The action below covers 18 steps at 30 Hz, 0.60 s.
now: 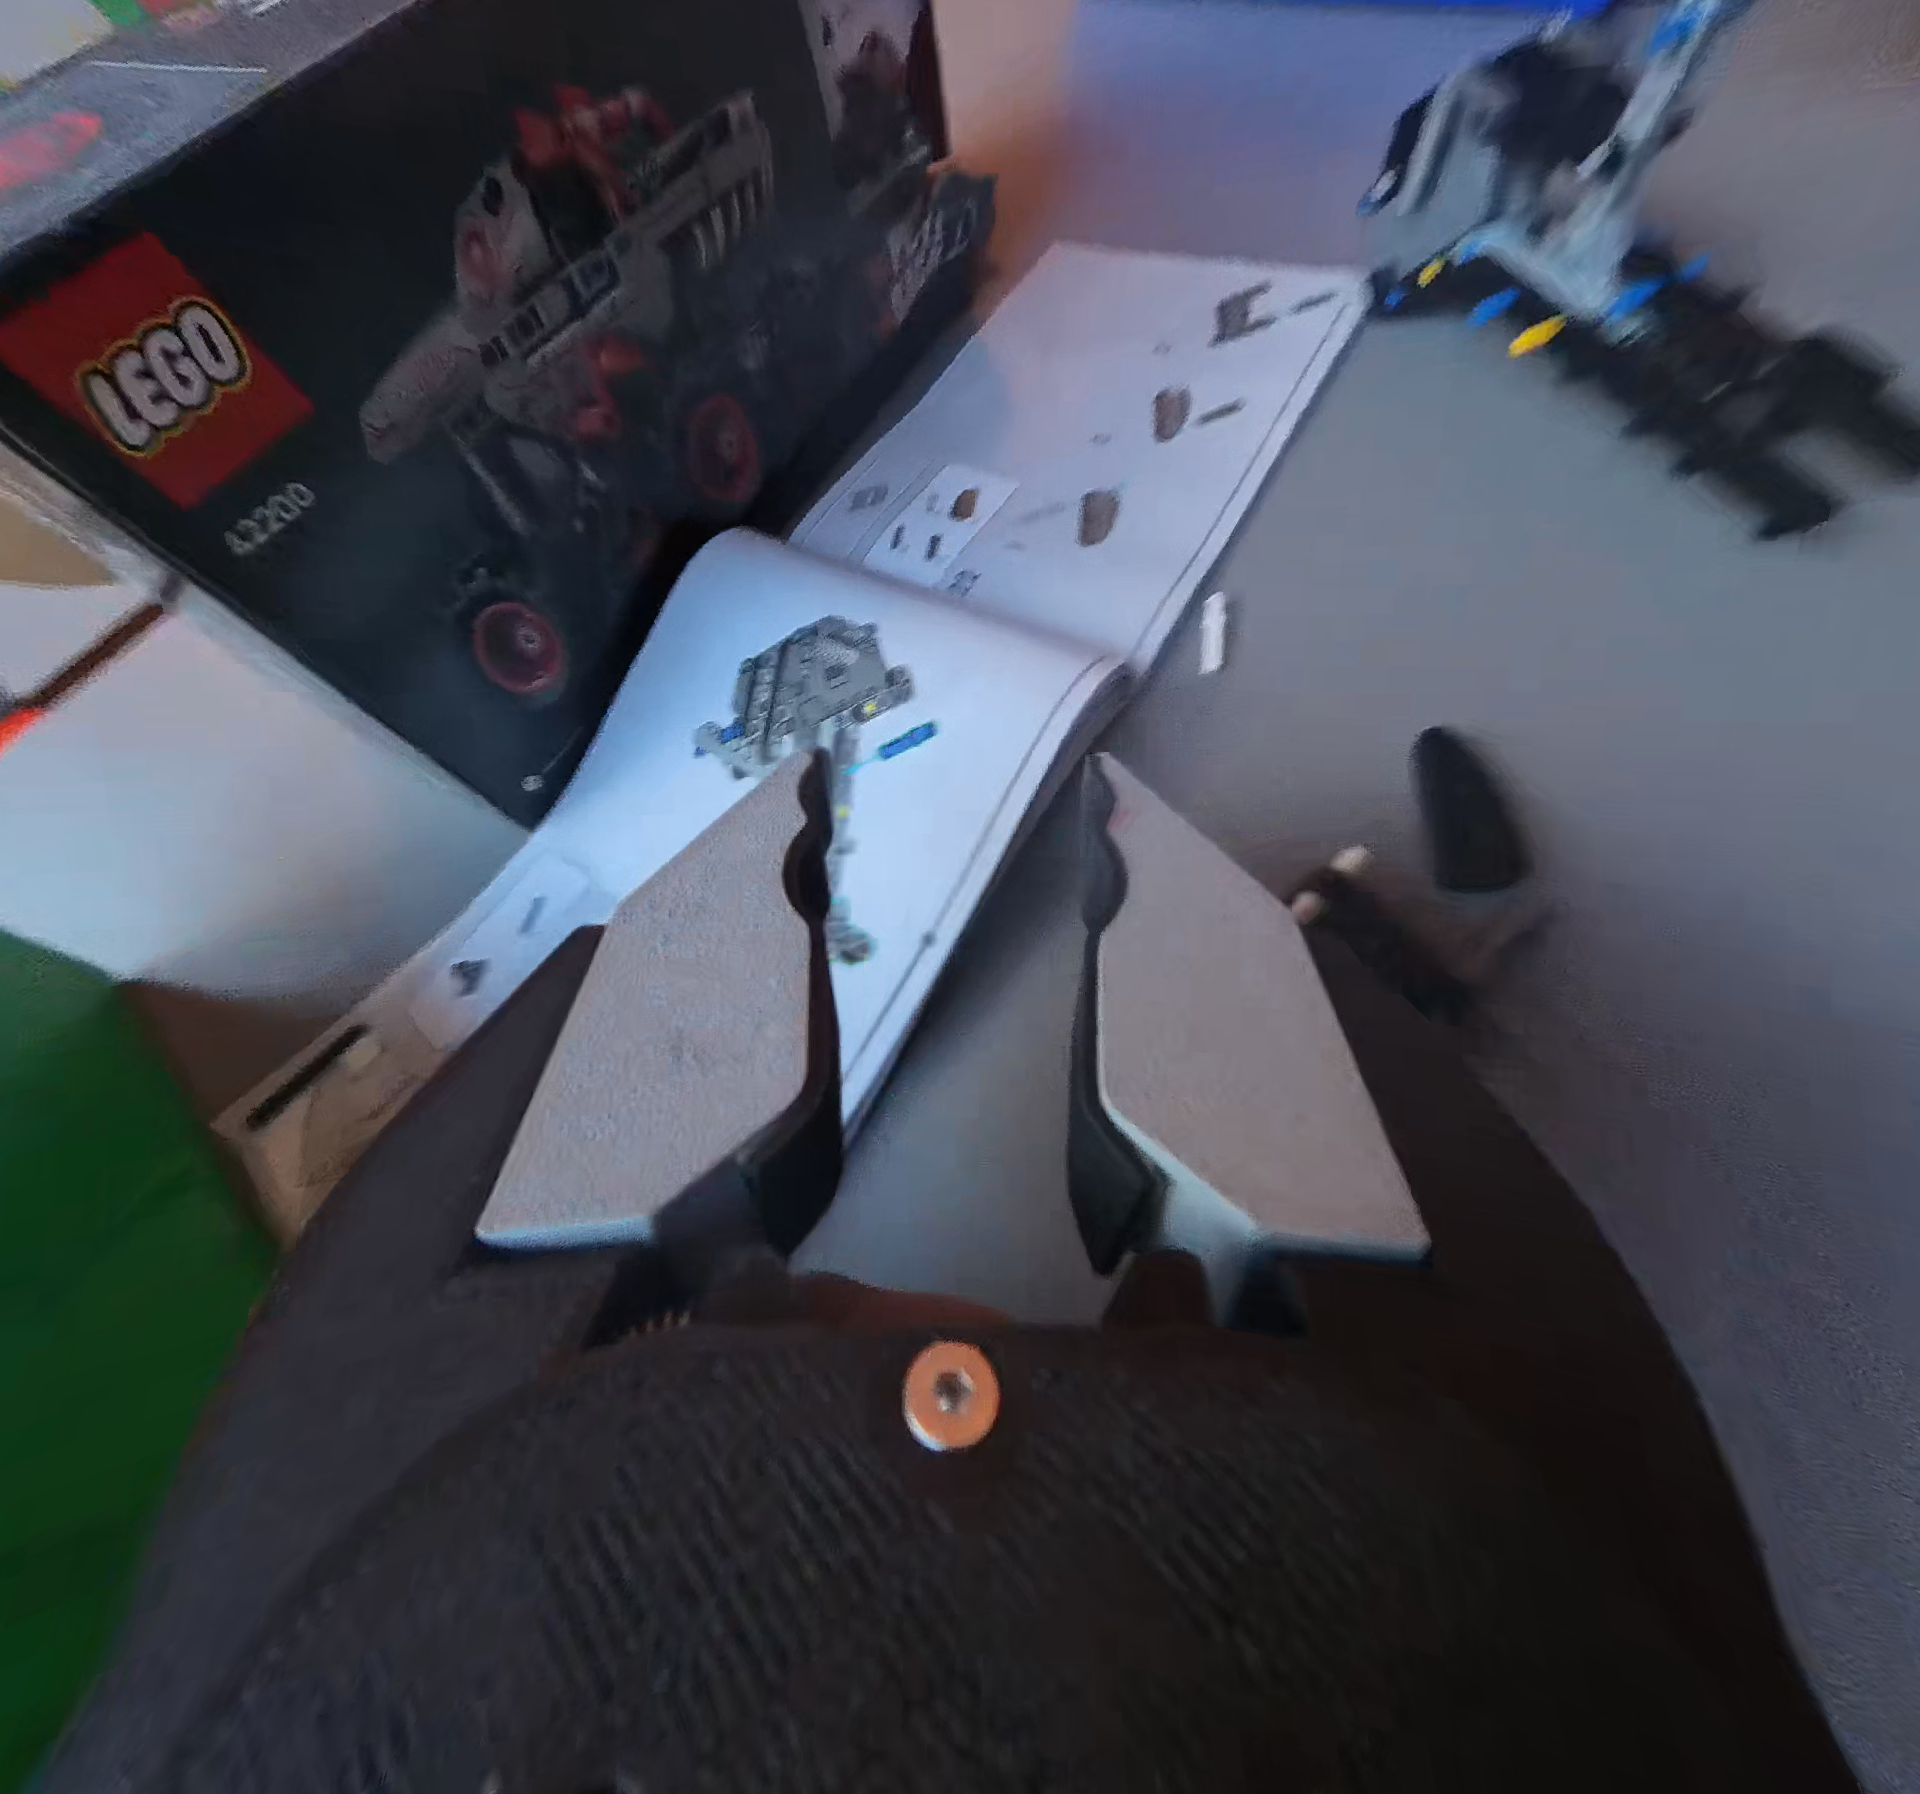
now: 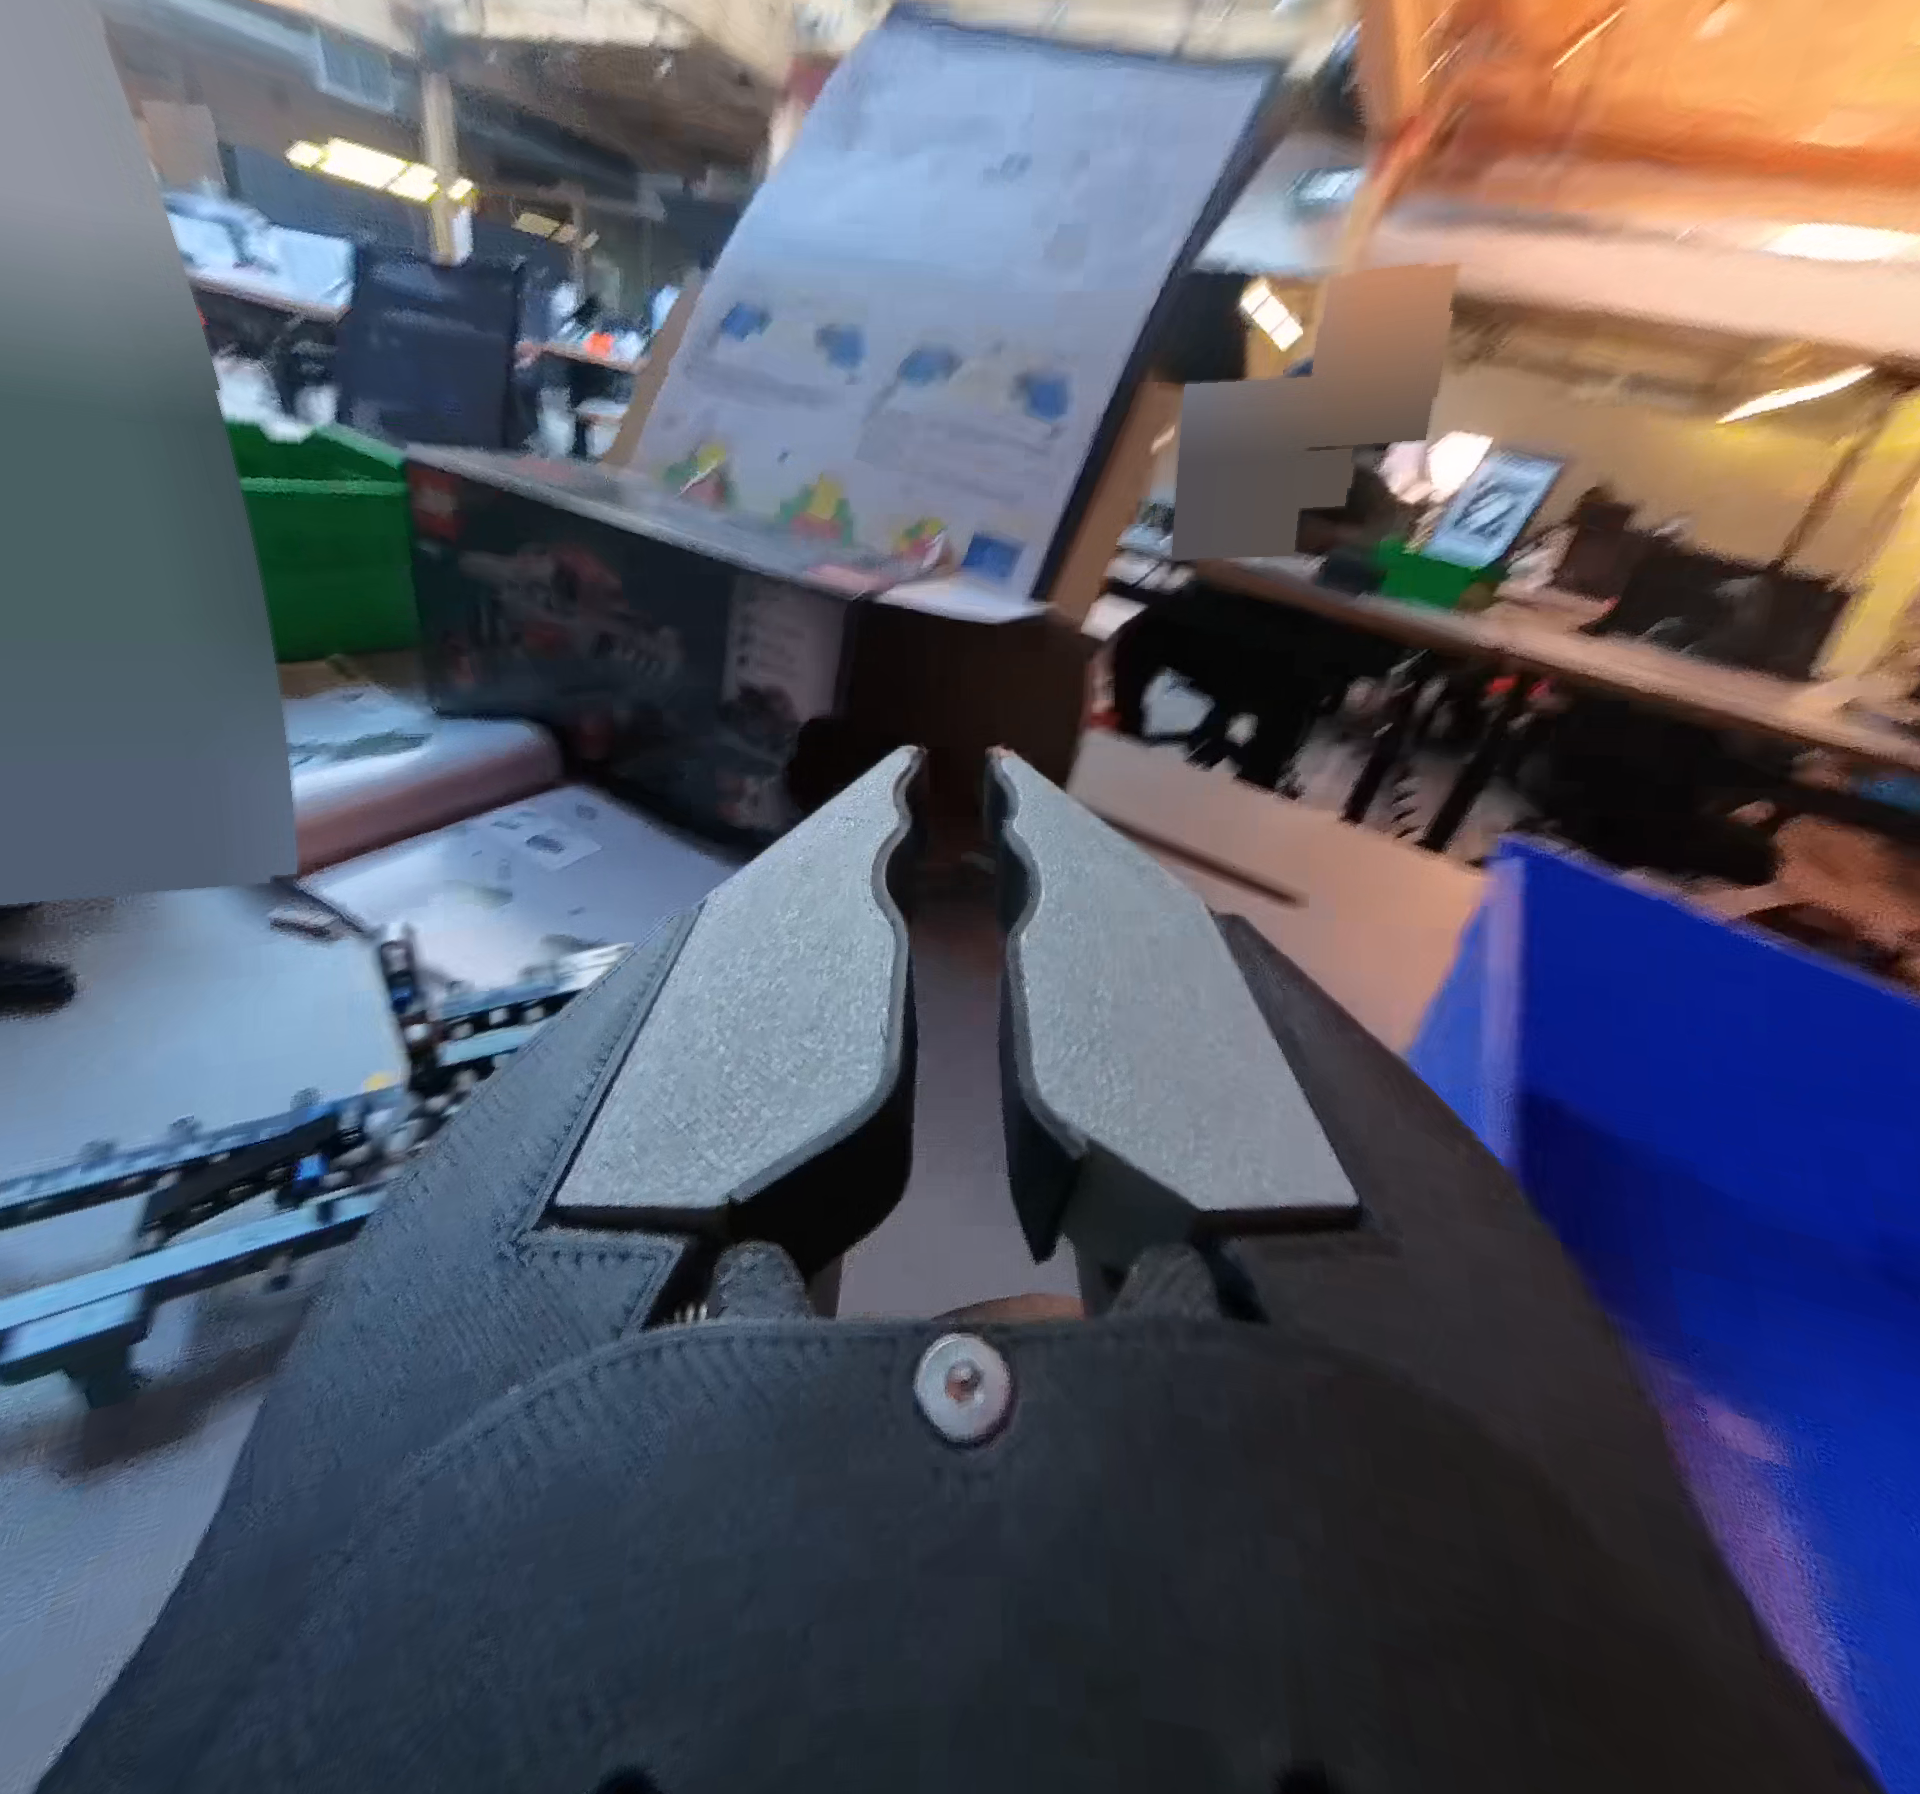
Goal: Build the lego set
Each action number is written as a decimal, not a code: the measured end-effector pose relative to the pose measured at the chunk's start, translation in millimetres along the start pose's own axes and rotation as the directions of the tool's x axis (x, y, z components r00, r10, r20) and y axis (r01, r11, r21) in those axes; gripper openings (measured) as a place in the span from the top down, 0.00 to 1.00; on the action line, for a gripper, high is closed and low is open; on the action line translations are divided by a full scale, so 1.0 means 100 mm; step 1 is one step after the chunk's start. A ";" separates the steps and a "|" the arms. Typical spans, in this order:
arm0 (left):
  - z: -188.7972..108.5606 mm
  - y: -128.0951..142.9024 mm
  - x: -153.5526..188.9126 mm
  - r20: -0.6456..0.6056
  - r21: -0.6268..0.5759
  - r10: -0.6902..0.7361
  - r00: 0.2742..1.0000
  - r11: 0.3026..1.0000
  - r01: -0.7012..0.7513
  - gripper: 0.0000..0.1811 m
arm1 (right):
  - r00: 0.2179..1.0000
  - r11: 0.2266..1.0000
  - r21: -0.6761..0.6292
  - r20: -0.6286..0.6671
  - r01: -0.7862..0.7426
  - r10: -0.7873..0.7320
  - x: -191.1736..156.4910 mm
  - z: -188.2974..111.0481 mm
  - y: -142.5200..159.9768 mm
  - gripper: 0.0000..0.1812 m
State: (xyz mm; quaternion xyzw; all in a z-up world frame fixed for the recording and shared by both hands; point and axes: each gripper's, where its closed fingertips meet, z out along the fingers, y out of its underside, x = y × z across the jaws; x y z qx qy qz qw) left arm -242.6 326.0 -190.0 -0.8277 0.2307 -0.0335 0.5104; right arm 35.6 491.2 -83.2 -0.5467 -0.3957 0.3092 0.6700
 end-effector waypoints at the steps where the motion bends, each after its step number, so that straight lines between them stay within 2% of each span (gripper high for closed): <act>1: 0.03 0.04 -0.05 0.048 -0.028 0.055 0.997 0.998 -0.054 0.75 | 0.998 0.999 0.049 -0.057 0.016 -0.013 0.15 -0.14 -0.10 0.97; 3: 0.07 0.09 -0.06 0.087 -0.065 0.131 0.988 0.990 -0.126 0.73 | 0.988 0.991 0.134 -0.152 0.006 0.014 0.46 -0.42 -0.20 0.97; 7: 0.19 0.16 0.12 0.012 -0.124 0.113 0.994 0.986 -0.110 0.68 | 0.970 0.977 0.192 -0.205 -0.091 0.131 0.84 -0.77 -0.16 0.91; 9: 0.24 0.18 0.11 0.021 -0.142 0.122 0.992 0.983 -0.118 0.68 | 0.967 0.976 0.140 -0.172 -0.165 0.188 0.88 -0.80 -0.04 0.85; 11: 0.26 0.22 0.06 0.054 -0.167 0.141 0.989 0.977 -0.130 0.68 | 0.968 0.976 0.063 -0.130 -0.207 0.213 0.82 -0.81 0.09 0.85; 15: 0.29 0.31 0.05 0.054 -0.206 0.137 0.989 0.971 -0.123 0.72 | 0.956 0.965 -0.156 -0.240 -0.209 0.168 0.92 -1.01 0.45 0.84; 18: 0.30 0.32 0.06 0.047 -0.218 0.142 0.989 0.968 -0.129 0.77 | 0.937 0.914 -0.274 -0.265 -0.300 0.228 0.93 -1.20 0.74 0.82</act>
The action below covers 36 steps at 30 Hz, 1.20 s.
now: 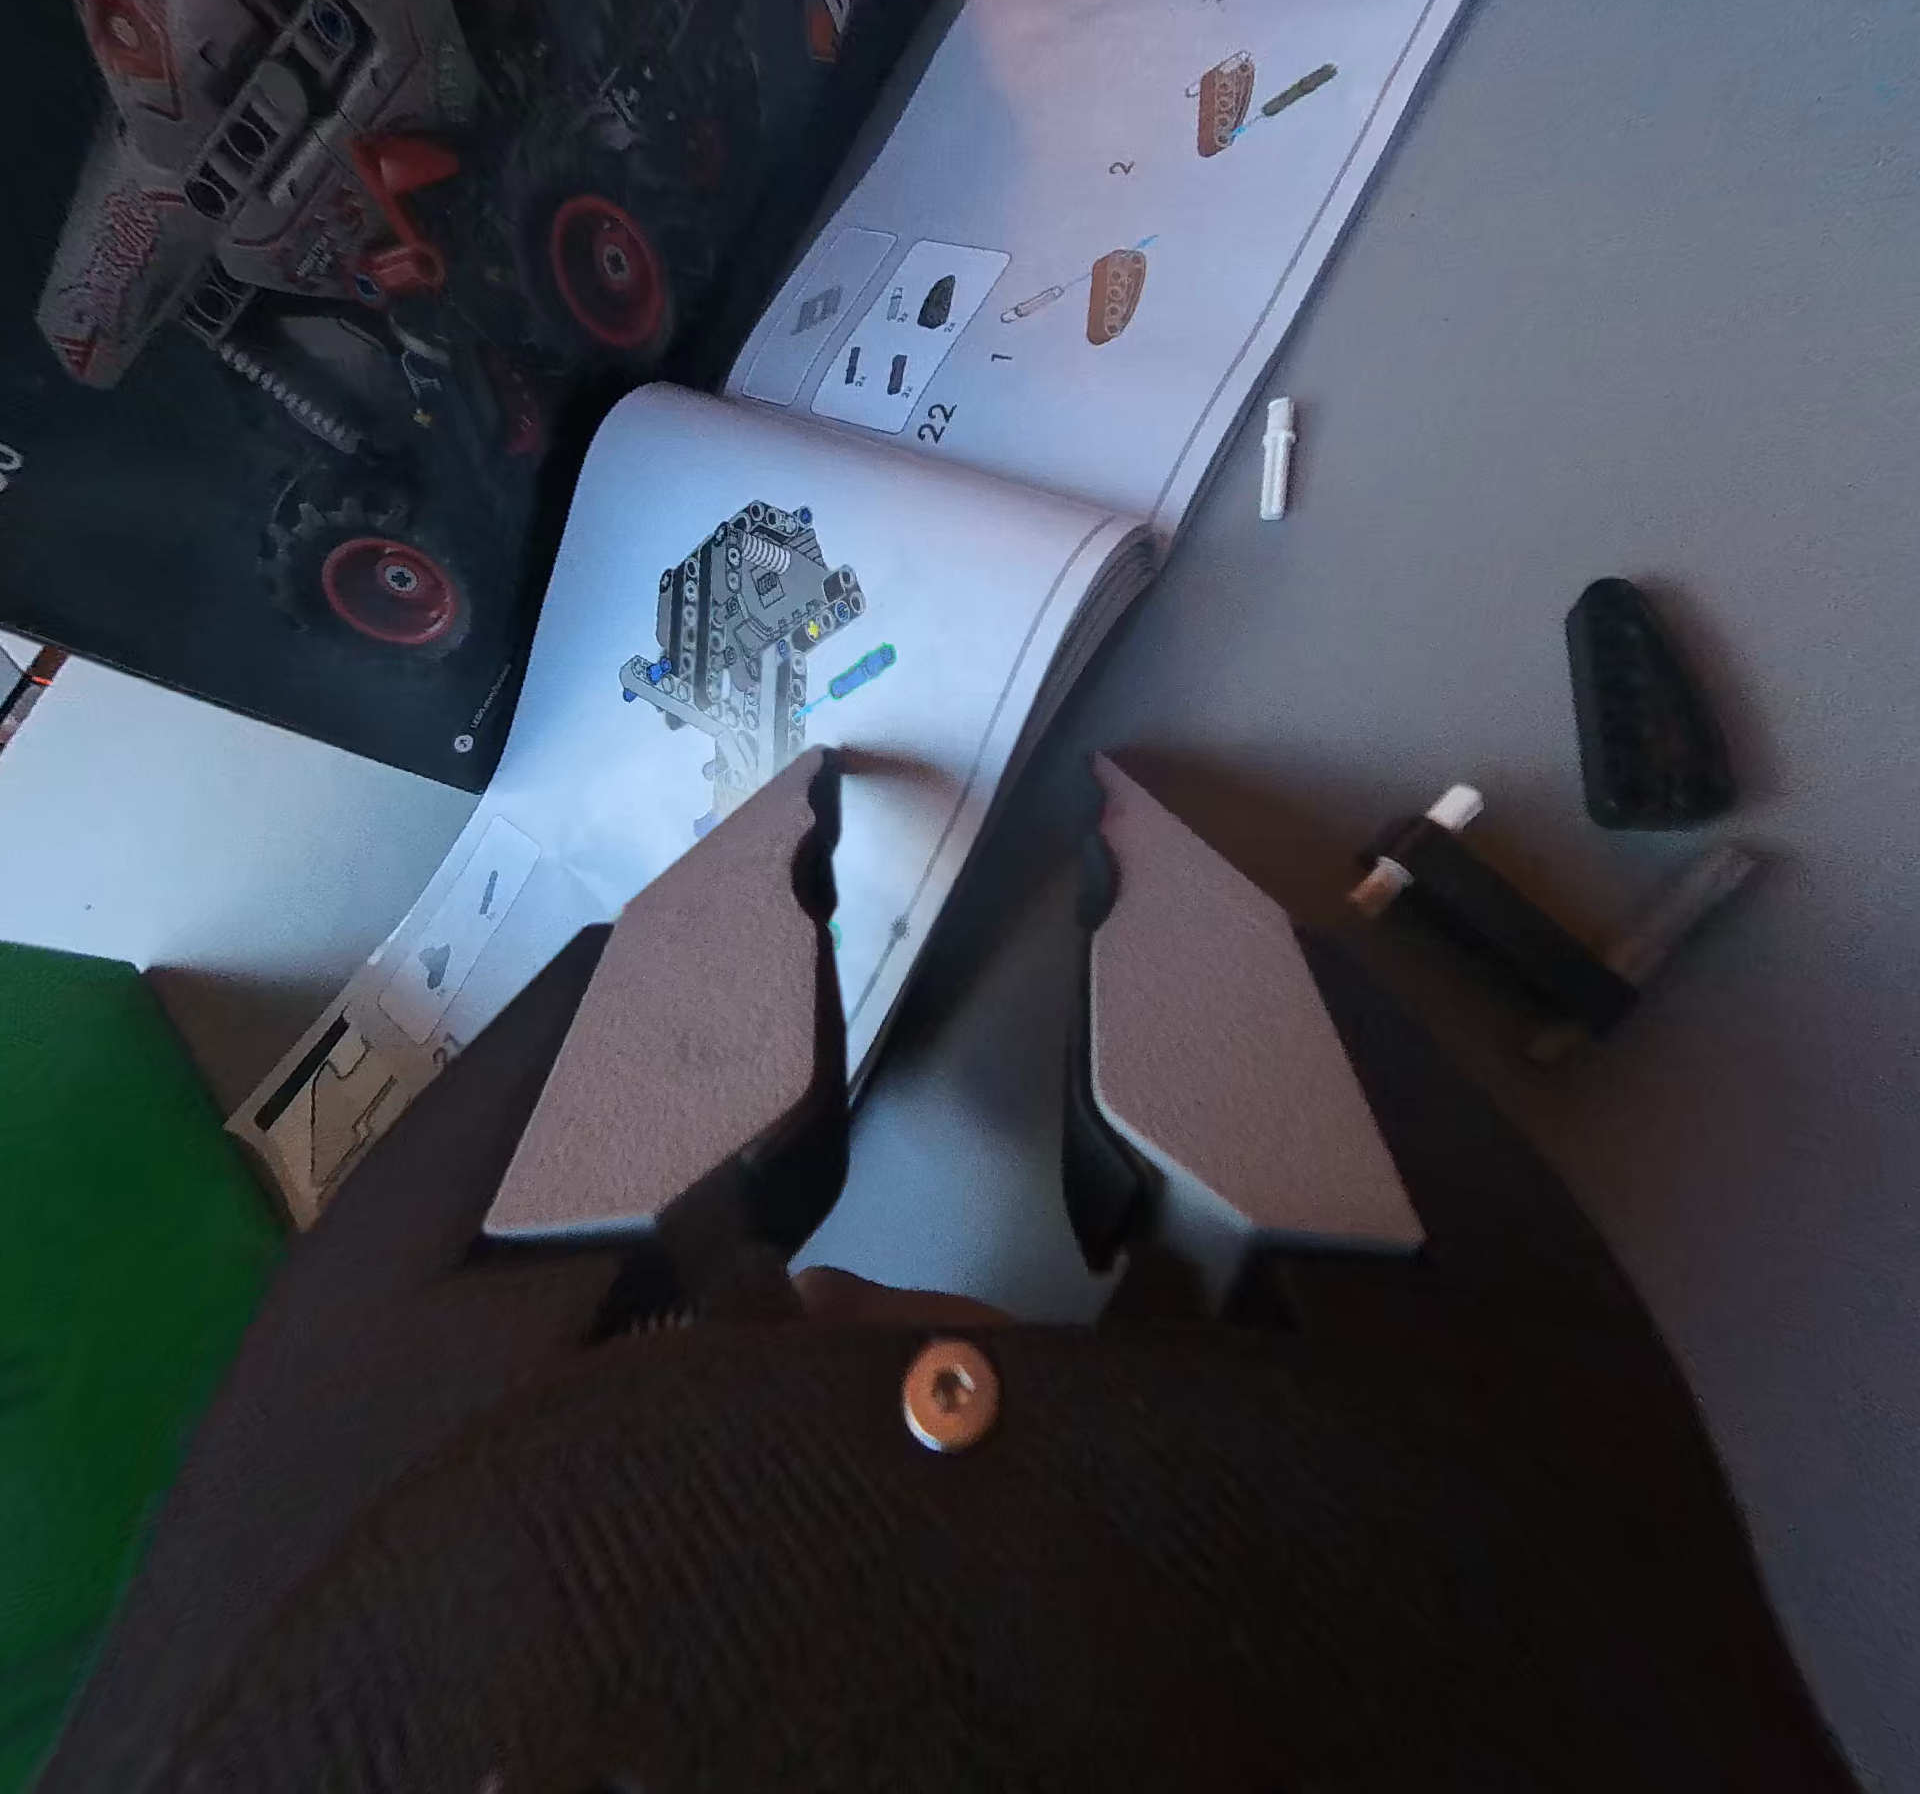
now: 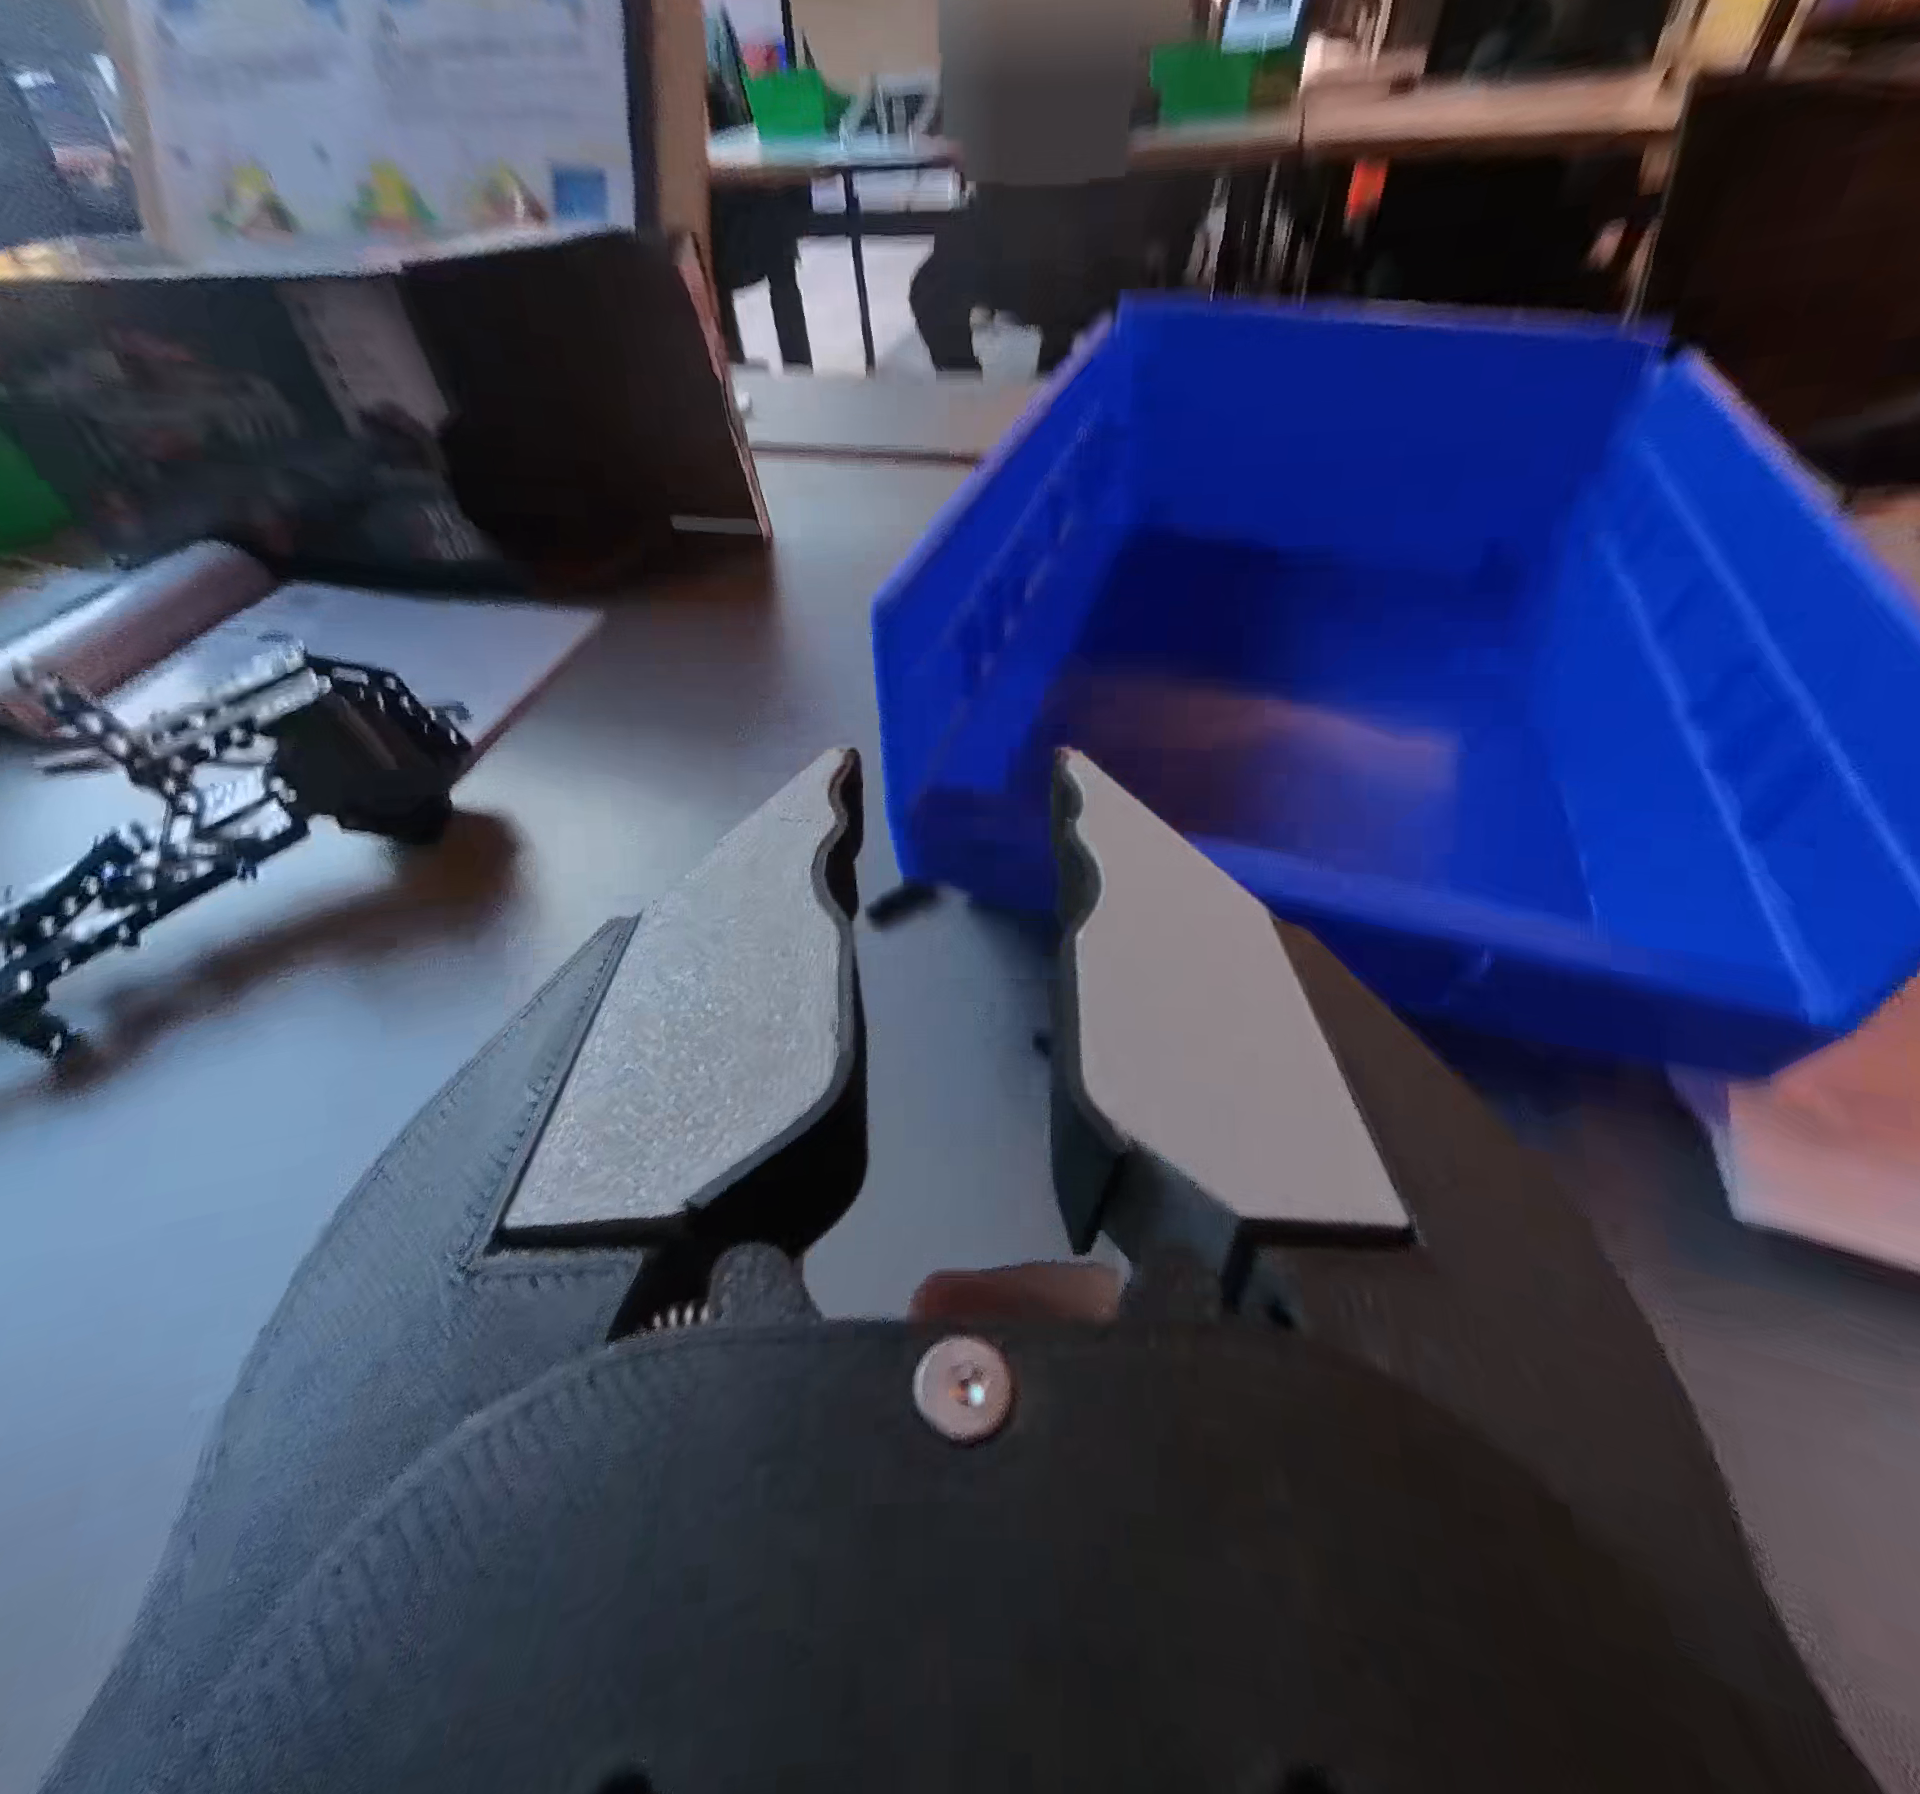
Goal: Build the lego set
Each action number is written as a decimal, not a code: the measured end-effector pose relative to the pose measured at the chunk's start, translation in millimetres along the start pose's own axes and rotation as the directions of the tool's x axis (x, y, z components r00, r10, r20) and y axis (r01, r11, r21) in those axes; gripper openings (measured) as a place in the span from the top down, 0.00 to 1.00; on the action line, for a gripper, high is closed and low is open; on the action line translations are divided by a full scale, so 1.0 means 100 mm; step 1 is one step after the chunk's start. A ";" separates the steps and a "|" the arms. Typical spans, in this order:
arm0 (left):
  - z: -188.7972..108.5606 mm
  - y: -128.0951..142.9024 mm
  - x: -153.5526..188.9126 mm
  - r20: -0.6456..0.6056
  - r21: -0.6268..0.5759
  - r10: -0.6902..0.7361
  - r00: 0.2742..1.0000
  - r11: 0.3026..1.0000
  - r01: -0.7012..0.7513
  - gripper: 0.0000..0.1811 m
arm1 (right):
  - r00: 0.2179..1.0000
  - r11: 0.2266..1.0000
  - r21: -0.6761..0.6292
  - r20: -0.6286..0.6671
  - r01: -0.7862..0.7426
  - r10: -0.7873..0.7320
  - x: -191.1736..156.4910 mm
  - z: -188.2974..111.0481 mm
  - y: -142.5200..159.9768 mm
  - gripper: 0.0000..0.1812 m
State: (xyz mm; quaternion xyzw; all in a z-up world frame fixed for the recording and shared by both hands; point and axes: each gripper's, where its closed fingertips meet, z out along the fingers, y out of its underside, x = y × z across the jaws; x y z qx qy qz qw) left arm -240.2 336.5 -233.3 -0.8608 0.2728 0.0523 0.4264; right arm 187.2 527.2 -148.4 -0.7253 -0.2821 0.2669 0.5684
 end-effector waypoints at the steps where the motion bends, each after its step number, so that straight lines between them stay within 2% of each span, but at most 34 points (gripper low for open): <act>1: 0.01 0.00 0.01 -0.005 -0.003 -0.001 1.000 1.000 0.001 0.79 | 1.000 0.999 -0.045 0.004 -0.024 0.024 0.03 -0.03 0.11 0.80; 5: 0.02 0.00 0.01 -0.016 -0.009 -0.010 1.000 1.000 0.010 0.82 | 0.999 0.994 -0.101 -0.003 -0.044 0.044 0.11 -0.09 0.34 0.78; 13: 0.00 0.03 0.01 0.003 -0.014 0.010 1.000 1.000 -0.010 0.91 | 0.999 0.999 0.025 -0.034 0.038 -0.038 0.11 -0.07 0.15 0.83; 20: -0.01 0.01 0.02 0.008 -0.002 0.021 1.000 1.000 -0.021 0.95 | 0.993 0.995 0.031 -0.064 0.097 -0.095 0.09 -0.06 0.14 0.86; 36: -0.05 -0.01 0.01 -0.021 0.023 -0.026 0.999 0.999 0.026 0.96 | 0.983 0.986 0.050 -0.102 0.156 -0.151 0.13 -0.05 0.10 0.86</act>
